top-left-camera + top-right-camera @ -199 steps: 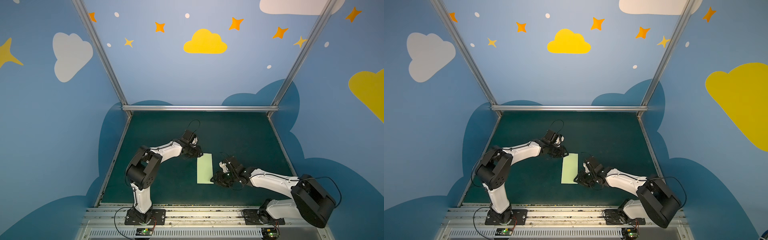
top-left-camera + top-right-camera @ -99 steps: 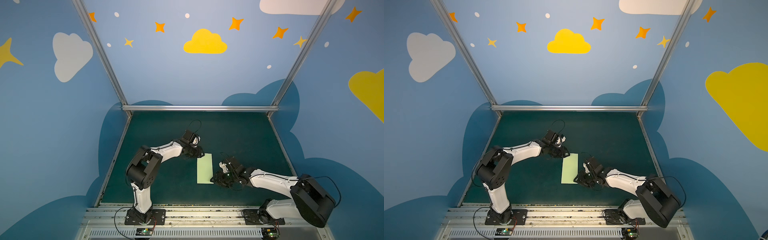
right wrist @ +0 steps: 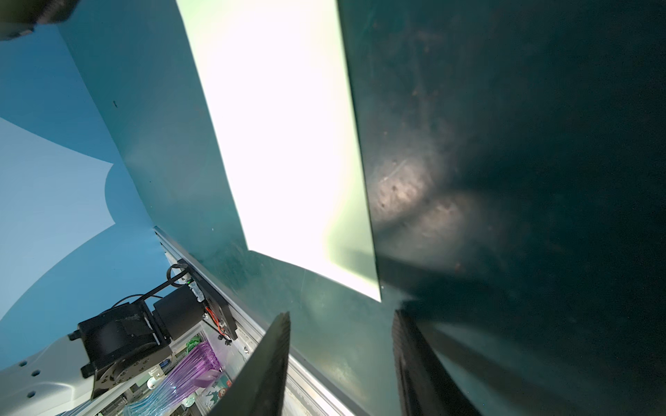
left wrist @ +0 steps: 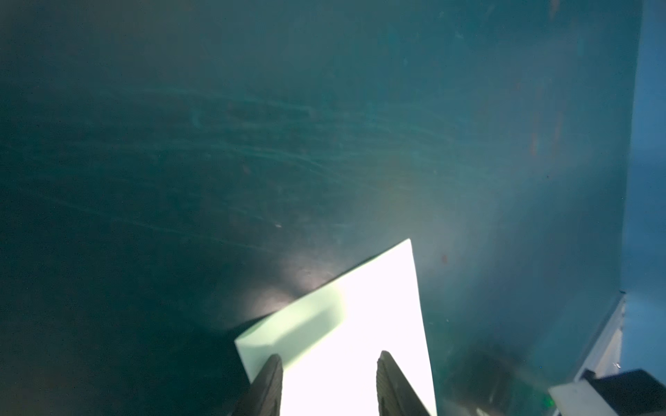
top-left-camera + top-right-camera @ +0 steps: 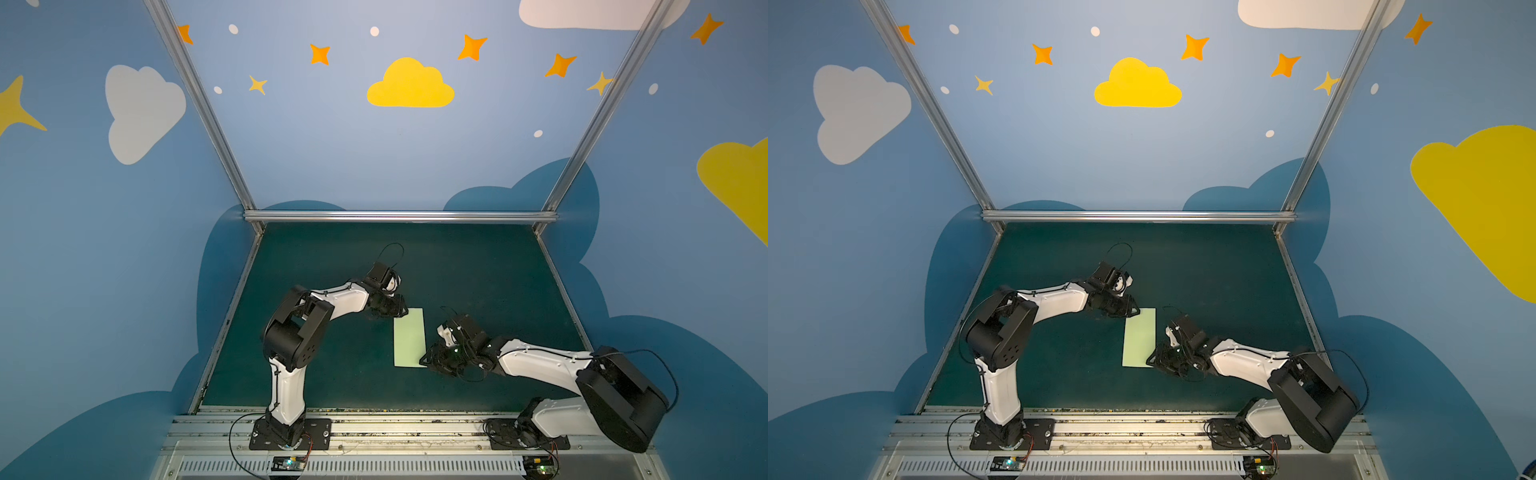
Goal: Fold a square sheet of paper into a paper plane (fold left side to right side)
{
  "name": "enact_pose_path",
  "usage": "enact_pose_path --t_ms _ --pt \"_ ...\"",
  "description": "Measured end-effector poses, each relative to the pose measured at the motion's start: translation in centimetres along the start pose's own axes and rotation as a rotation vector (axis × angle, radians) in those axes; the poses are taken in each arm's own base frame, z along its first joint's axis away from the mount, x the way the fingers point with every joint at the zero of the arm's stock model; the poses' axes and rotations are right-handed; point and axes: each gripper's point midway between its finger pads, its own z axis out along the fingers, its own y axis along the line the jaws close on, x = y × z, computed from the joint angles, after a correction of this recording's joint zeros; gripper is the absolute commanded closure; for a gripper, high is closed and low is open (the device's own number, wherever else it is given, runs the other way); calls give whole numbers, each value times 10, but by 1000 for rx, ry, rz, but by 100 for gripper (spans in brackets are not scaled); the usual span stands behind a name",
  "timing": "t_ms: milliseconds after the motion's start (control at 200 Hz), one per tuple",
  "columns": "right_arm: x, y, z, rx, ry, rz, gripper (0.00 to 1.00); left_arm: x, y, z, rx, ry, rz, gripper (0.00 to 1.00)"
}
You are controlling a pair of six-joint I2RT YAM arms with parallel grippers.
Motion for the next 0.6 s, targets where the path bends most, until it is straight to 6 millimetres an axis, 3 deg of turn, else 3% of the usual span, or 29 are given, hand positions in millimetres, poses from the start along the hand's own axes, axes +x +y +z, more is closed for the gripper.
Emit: enact_pose_path --t_ms 601 --pt "-2 6 9 -29 19 14 60 2 2 0 25 -45 -13 57"
